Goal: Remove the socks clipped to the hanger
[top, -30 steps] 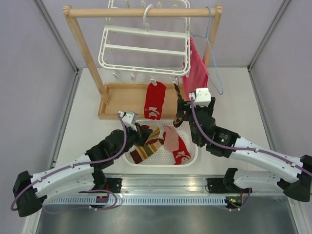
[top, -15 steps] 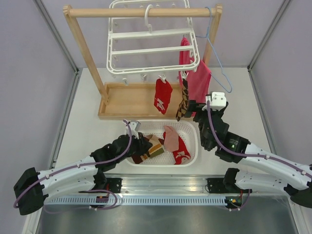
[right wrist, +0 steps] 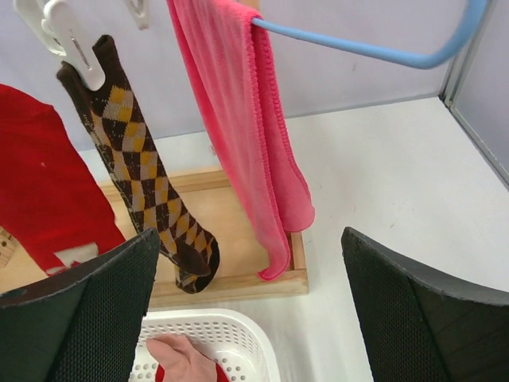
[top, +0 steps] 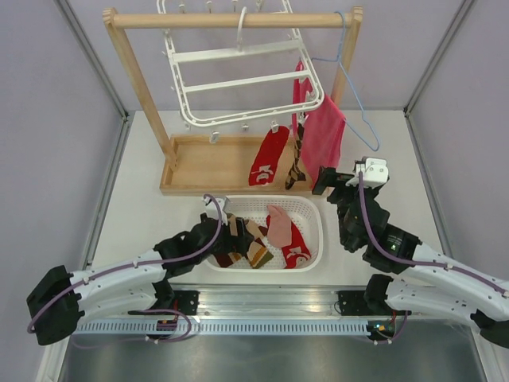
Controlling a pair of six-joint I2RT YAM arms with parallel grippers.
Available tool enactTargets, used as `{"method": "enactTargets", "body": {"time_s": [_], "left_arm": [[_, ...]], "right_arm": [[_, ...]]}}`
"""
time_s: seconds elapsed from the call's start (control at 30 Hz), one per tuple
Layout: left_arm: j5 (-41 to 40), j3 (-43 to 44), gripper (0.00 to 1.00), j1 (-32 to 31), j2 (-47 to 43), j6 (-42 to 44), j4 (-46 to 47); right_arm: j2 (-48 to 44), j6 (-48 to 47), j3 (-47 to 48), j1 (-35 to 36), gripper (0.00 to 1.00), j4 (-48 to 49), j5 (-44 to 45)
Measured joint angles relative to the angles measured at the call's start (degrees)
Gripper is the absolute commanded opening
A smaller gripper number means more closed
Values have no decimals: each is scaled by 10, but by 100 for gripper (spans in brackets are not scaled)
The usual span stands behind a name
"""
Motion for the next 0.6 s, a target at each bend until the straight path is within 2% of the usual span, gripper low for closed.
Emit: {"method": "enactTargets", "body": {"time_s": [0.1,0.23,0.43,0.6], "left_arm": [[-10,10,100,18,-7,0,-5],[7,16,100,82,-16,1,0],[87,16,100,170,-22,12,47],[167,16,100,207,-15,16,149]], "right_arm": [[-9,12,-9,-28,98,-6,-12],[-12,43,-18,-100,98,-22,-64],[-3,69,-22,-146,98,-39,-123],[3,81,-24,-165,98,-44,-156]]}}
